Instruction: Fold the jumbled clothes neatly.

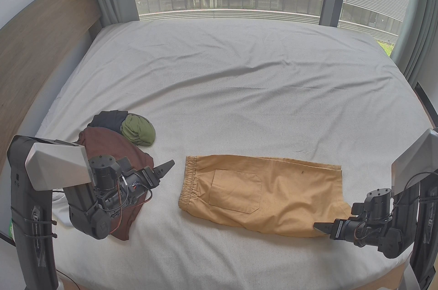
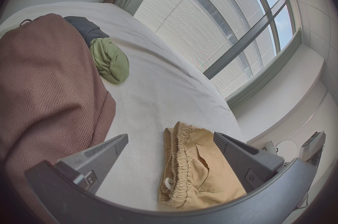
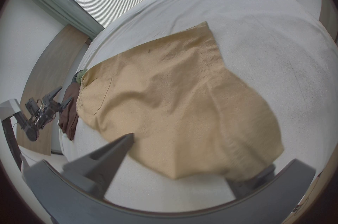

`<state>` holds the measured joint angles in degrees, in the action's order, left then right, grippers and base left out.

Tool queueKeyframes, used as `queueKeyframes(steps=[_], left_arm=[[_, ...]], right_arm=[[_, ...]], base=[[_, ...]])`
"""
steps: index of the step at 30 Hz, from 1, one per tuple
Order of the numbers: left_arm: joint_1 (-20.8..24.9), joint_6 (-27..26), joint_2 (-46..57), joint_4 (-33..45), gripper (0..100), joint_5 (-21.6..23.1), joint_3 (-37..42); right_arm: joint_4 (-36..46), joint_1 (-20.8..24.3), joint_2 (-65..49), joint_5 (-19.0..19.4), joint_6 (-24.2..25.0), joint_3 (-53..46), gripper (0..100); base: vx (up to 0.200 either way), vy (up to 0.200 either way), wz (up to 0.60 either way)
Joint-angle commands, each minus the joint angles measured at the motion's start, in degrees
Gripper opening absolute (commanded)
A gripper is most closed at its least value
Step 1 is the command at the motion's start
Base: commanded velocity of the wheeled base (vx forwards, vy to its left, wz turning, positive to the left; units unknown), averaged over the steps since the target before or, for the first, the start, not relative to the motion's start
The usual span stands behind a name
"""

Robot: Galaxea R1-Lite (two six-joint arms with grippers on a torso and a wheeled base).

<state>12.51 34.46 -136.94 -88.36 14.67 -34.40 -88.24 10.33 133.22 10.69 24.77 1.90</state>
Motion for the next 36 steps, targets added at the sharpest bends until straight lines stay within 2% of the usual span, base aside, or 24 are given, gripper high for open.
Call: queueKeyframes(steps=[1,11,12,14,17,20,25,29,31,33,36], left_arm=[[0.59,1.22,0.0,0.03,100,-0.08,0.21],[0.41,1.31,-0.17,0.73,100,0.63,0.56],[0.41,1.48,0.35,1.52,100,2.56,1.62],[0.32,1.48,0.27,1.08,100,4.76,2.41],[0.24,1.75,0.09,0.73,100,5.37,2.41],[0.68,2.89,-0.08,0.12,100,5.37,2.59],[2.08,4.82,-0.17,-0.24,100,4.93,2.67],[1.73,7.2,-0.17,-0.24,100,6.25,2.67],[3.05,10.54,-0.08,-0.32,100,6.87,2.41],[3.4,10.89,-0.26,-0.32,100,6.87,2.5],[3.75,11.06,-1.75,-0.32,100,6.87,2.59]], right_arm=[[0.96,3.91,-2.26,1.88,0.54,-1.9,100],[-0.01,12.35,-3.76,5.48,0.8,-1.9,100],[0.08,14.11,-5.16,6.89,0.89,-1.9,100],[0.52,16.13,-6.13,7.15,1.07,-1.9,100],[0.7,17.45,-7.71,7.15,3.27,-1.9,100],[0.7,17.45,-9.73,7.5,4.76,-1.9,100],[-0.09,17.54,-10.7,8.73,4.76,-1.73,100],[-0.01,16.48,-12.54,9.17,4.5,0.82,100],[-0.01,14.46,-13.42,11.72,4.5,2.32,100],[-0.01,13.14,-13.34,13.83,4.58,3.02,100],[-0.01,12.35,-12.9,14.71,4.58,3.02,100]], base=[[0.0,0.0,0.0],[0.0,0.0,0.0],[0.0,0.0,0.0],[0.0,0.0,0.0],[0.0,0.0,0.0],[0.0,0.0,0.0],[0.0,0.0,0.0],[0.0,0.0,0.0],[0.0,0.0,0.0],[0.0,0.0,0.0],[0.0,0.0,0.0]])
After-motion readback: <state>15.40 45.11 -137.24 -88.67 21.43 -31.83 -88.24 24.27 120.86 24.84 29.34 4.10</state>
